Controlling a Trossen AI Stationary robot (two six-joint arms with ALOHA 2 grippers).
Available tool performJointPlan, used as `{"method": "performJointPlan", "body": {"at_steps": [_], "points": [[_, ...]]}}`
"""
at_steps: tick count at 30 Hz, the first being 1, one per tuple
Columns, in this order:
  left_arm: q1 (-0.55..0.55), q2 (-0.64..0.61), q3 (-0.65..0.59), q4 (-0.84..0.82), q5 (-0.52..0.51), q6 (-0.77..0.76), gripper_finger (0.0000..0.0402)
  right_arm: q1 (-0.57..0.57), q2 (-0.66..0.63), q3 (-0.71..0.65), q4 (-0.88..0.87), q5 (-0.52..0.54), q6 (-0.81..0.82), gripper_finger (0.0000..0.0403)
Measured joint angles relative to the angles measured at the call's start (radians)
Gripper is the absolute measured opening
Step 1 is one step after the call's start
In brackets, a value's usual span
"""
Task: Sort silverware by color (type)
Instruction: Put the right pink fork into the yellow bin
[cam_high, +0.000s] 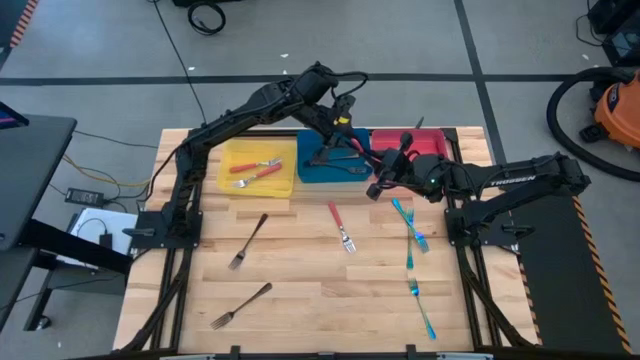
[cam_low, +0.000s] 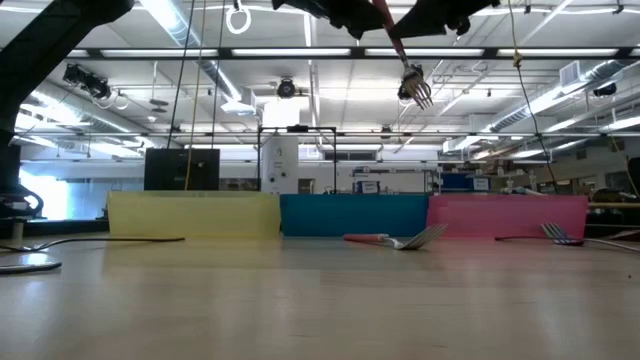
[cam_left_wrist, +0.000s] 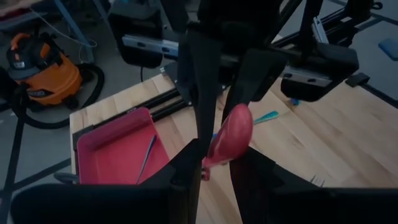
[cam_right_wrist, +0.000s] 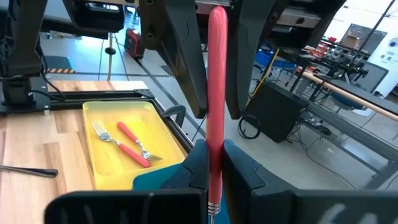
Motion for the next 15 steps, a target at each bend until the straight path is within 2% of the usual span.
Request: {"method": "performJointPlan", "body": {"at_steps": [10,15], "points": [[-0.021,0.008,0.000,0.042,0.010,-0.016,0.0085,0.000,0.001,0.000,0.003,-0.005,-0.002,0.0023],[-0.007,0.008,0.000,0.040,0.006,-0.033,0.0048,0.000,0.001,0.000,0.008,-0.004,-0.007,0.0023]]}}
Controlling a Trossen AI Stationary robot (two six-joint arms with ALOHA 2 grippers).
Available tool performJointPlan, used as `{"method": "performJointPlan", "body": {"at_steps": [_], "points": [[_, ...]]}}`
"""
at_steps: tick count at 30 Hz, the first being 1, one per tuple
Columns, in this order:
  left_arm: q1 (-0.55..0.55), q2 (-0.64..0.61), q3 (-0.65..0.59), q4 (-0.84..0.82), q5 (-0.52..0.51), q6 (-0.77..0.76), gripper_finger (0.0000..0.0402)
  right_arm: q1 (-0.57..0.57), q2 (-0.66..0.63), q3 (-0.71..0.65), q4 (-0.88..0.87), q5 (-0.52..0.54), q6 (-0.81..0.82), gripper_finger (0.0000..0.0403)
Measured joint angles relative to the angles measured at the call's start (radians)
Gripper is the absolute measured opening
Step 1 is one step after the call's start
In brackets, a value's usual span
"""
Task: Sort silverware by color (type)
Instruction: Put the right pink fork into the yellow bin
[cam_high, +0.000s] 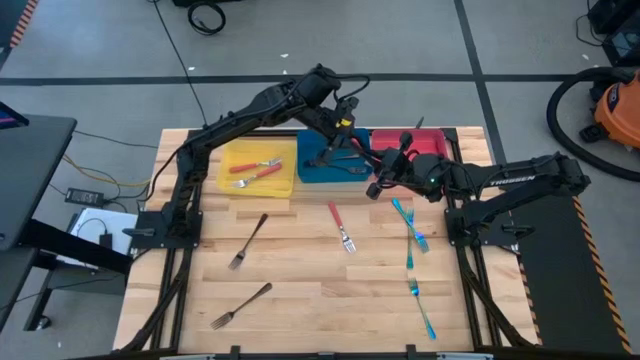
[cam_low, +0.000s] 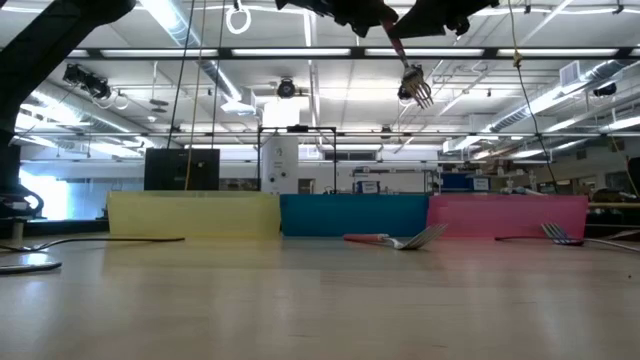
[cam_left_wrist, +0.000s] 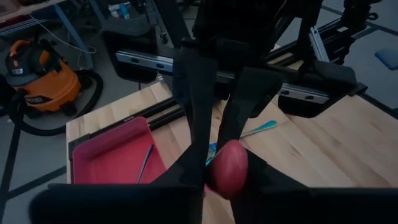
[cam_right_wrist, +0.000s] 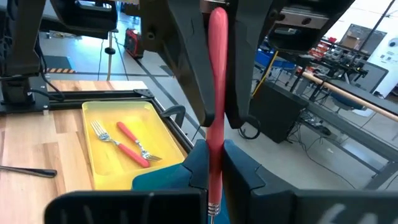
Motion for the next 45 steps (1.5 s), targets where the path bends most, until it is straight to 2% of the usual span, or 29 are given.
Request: {"method": "performJointPlan", "body": {"at_steps": [3,13,27,30,35,41,45], "points": [[0.004,0.000,0.000,-0.001,0.001,0.001,0.0024,0.000,0.000,0.000,0.005,0.000,0.004,0.0023],[0.006,0.000,0.000,-0.018,-0.003,0.007,0.0024,-0.001,0.001,0.000,0.005,-0.001,0.001,0.0037],[0.037,-0.001,-0.001,-0.113,-0.105,-0.001,0.0024,-0.001,0.000,-0.001,0.012,0.026,-0.005,0.0121],[0.048,-0.002,-0.001,-0.195,-0.179,0.009,0.0024,-0.001,0.000,-0.001,0.000,0.026,-0.004,0.0125],[0.071,-0.002,-0.001,-0.414,-0.420,0.030,0.0024,-0.020,0.000,-0.001,-0.049,0.028,-0.003,0.0125],[0.099,-0.002,-0.001,-0.653,-0.528,-0.030,0.0034,-0.057,0.000,-0.001,-0.143,0.028,-0.002,0.0126],[0.111,-0.004,-0.001,-0.722,-0.648,-0.114,0.0030,-0.083,0.000,-0.001,-0.196,0.027,0.007,0.0126]]}}
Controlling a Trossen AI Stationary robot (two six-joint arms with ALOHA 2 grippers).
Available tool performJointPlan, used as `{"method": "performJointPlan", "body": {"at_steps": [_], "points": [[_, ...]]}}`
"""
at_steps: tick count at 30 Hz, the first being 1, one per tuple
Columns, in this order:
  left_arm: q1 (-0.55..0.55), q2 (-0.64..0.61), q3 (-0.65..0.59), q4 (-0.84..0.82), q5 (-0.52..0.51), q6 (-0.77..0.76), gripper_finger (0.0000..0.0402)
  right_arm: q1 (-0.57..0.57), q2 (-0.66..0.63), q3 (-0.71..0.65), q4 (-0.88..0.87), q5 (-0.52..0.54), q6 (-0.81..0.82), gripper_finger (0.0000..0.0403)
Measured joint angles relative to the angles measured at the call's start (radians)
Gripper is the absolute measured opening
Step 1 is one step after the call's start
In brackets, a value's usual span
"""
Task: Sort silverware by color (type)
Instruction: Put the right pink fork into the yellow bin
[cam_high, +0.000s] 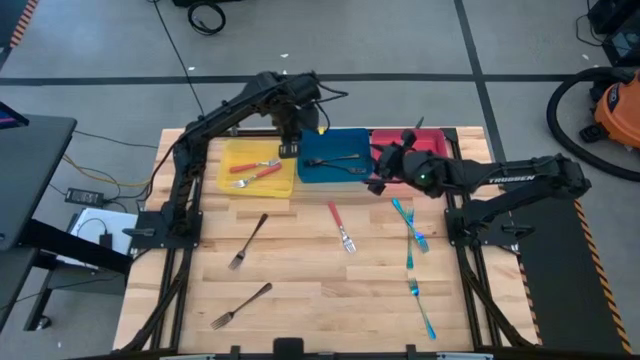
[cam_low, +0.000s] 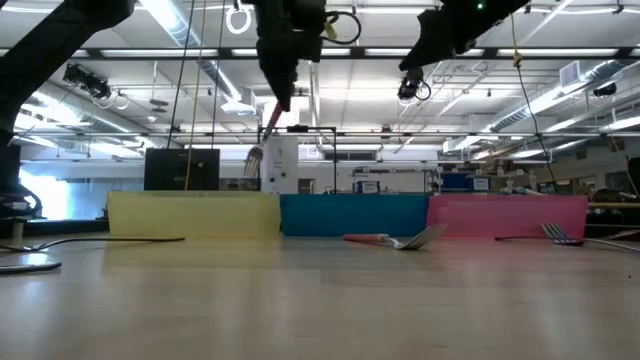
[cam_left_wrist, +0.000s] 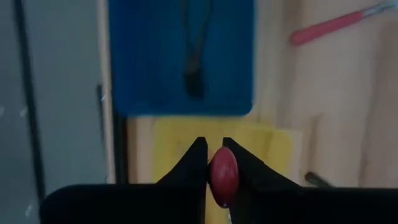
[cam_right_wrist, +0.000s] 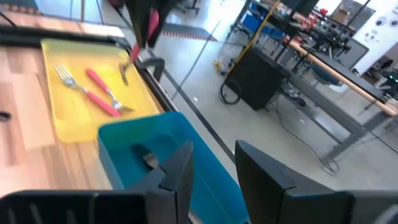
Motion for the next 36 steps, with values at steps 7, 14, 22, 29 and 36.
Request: {"method": "performJointPlan", "body": {"at_steps": [7,14,22,29,36], "points": [[0.062,0.005,-0.012,-0.034,-0.109,-0.144,0.0027,-0.030,0.000,-0.028,-0.014,-0.002,0.002,0.0126],[0.167,0.009,-0.187,-0.035,-0.178,-0.249,0.0027,-0.032,0.000,-0.043,-0.066,-0.002,0.052,0.0126],[0.178,0.009,-0.418,-0.035,-0.177,-0.272,0.0027,-0.039,0.000,-0.043,-0.070,-0.002,0.052,0.0126],[0.177,0.009,-0.594,0.031,-0.178,-0.242,0.0028,-0.064,0.000,-0.043,-0.069,-0.002,0.052,0.0126],[0.169,0.009,-0.668,0.174,-0.169,-0.211,0.0040,-0.078,0.000,-0.043,-0.069,-0.002,0.055,0.0126]]}}
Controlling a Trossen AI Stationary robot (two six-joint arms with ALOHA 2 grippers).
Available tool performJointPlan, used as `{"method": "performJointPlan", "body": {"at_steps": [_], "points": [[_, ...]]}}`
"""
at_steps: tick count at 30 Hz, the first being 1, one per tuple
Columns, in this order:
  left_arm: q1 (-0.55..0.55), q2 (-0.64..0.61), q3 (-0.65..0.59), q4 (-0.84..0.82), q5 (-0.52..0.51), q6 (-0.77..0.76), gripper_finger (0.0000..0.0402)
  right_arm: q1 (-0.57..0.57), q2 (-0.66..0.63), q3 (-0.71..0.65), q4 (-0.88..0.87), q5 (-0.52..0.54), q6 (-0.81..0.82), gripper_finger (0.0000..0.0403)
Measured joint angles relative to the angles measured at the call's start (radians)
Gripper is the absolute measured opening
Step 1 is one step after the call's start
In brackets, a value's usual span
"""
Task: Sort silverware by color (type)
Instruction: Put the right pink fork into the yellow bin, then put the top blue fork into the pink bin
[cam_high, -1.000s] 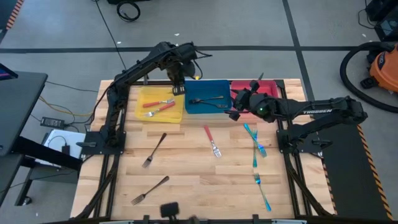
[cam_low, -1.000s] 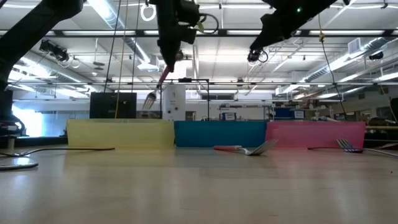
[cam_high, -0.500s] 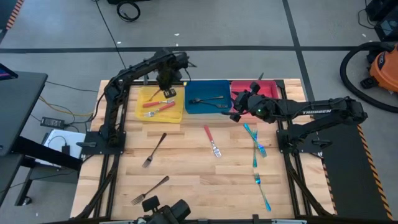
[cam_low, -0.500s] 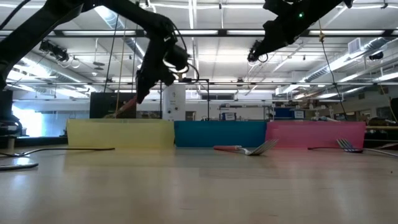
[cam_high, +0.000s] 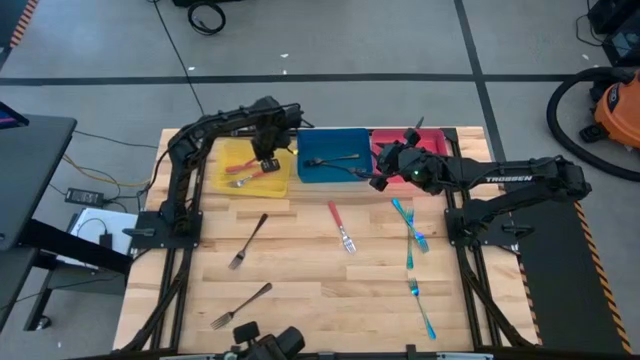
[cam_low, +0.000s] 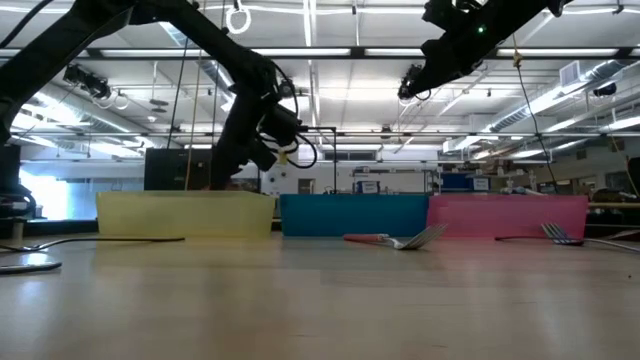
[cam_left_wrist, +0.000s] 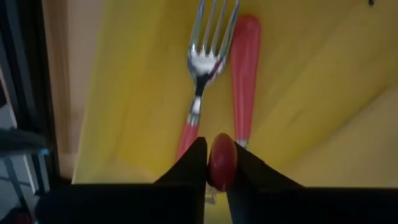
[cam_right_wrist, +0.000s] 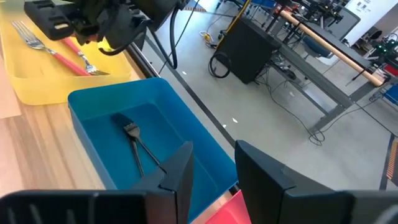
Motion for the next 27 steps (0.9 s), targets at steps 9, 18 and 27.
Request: {"method": "performJointPlan", "body": {"at_steps": [9,18,27], "points": [[-0.021,0.000,-0.002,0.026,0.006,0.044,0.0073,0.001,0.000,0.000,0.000,0.000,0.000,0.0126],[-0.058,0.000,-0.001,0.033,0.007,0.047,0.0125,0.001,0.000,0.000,-0.001,0.000,0.000,0.0126],[-0.082,-0.007,-0.001,0.058,0.007,0.070,0.0132,0.001,0.000,0.000,-0.002,0.000,0.000,0.0126]]}}
